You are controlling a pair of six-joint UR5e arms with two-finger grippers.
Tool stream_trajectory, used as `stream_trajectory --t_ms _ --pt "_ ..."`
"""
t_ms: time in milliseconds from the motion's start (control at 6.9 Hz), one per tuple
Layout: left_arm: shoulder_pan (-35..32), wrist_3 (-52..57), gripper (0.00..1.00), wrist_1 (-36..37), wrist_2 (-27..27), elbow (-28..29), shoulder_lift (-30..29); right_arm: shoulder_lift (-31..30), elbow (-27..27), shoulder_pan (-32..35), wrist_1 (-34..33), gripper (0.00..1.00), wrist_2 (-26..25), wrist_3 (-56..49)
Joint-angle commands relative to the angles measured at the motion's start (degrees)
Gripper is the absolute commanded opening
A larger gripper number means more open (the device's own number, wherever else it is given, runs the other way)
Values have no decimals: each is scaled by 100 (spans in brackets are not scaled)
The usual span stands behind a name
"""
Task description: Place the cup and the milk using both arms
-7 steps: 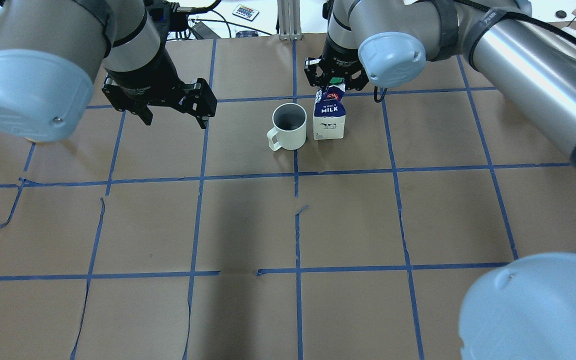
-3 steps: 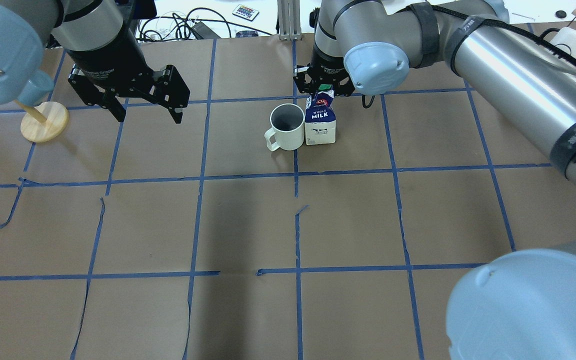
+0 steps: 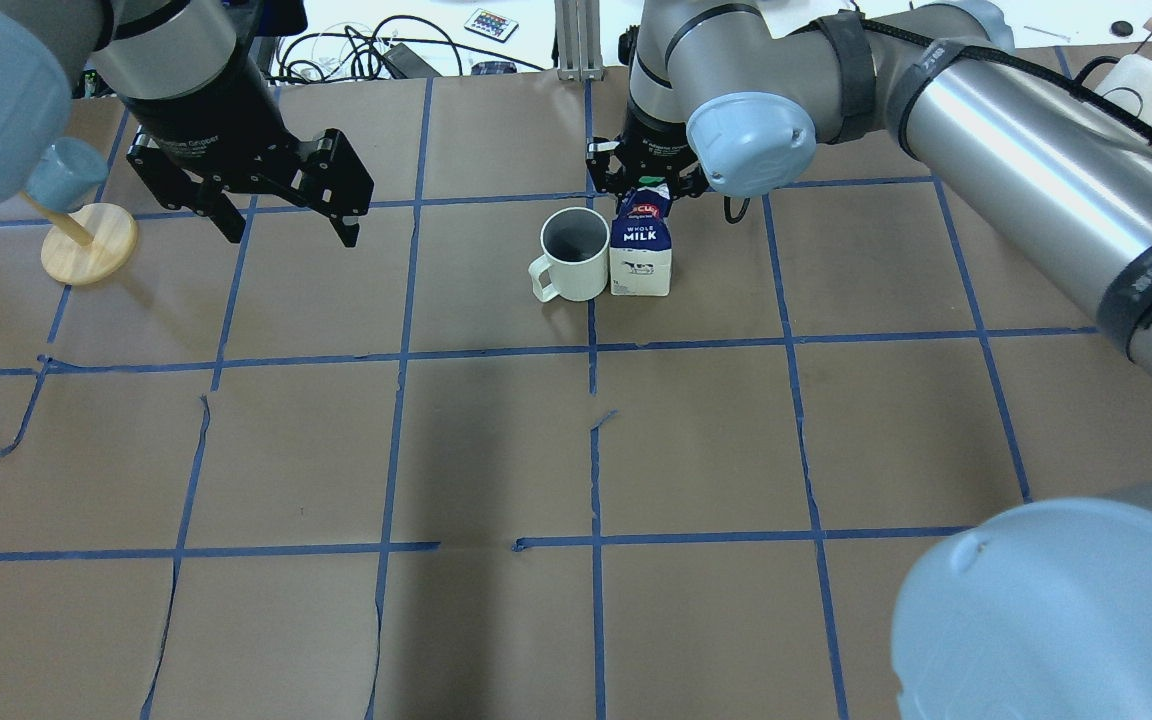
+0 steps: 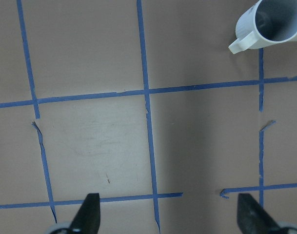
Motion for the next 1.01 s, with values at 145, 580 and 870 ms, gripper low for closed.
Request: stream_trajectory --t_ms 145,580,870 --pt "35 4 100 -1 8 0 57 -367 -285 -128 152 100 -653 -586" --pt "35 4 100 -1 -1 0 49 -1815 -208 -1091 1643 100 -597 -2386" --pt "35 4 100 -1 17 0 66 -2475 360 -1236 1982 100 -535 -2620"
